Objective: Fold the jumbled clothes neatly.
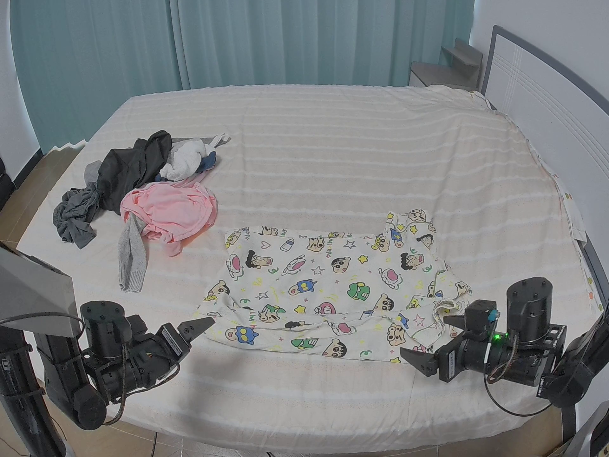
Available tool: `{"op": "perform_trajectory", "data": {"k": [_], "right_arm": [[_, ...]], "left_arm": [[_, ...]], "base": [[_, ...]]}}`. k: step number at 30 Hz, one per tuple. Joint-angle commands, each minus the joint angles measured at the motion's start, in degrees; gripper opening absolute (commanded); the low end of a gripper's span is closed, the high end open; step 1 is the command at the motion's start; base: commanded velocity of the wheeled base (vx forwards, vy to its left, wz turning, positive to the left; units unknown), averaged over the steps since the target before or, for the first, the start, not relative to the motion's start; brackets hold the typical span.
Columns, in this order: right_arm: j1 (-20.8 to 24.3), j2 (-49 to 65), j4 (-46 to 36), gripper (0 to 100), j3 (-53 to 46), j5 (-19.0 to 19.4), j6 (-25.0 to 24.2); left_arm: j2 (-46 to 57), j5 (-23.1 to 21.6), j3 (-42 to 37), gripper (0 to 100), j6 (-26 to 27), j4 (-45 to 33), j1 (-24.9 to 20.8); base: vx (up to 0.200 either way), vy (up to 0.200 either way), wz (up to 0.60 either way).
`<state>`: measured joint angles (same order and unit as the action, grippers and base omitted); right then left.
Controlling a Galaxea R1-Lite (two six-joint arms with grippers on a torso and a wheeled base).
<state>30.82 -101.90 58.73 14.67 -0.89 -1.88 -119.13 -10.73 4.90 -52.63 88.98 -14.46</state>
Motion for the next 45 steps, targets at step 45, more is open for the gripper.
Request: {"op": "perform_trajectory", "data": {"k": [45], "right_arm": [[-5.07,-15.26,-0.99,100,7.22,-7.28,1.88]], "left_arm": [[-5.59,-0.52,-1.03,100,0.07,1.02,-0.22]], "base": [[0.000,0.000,0.00]]}}
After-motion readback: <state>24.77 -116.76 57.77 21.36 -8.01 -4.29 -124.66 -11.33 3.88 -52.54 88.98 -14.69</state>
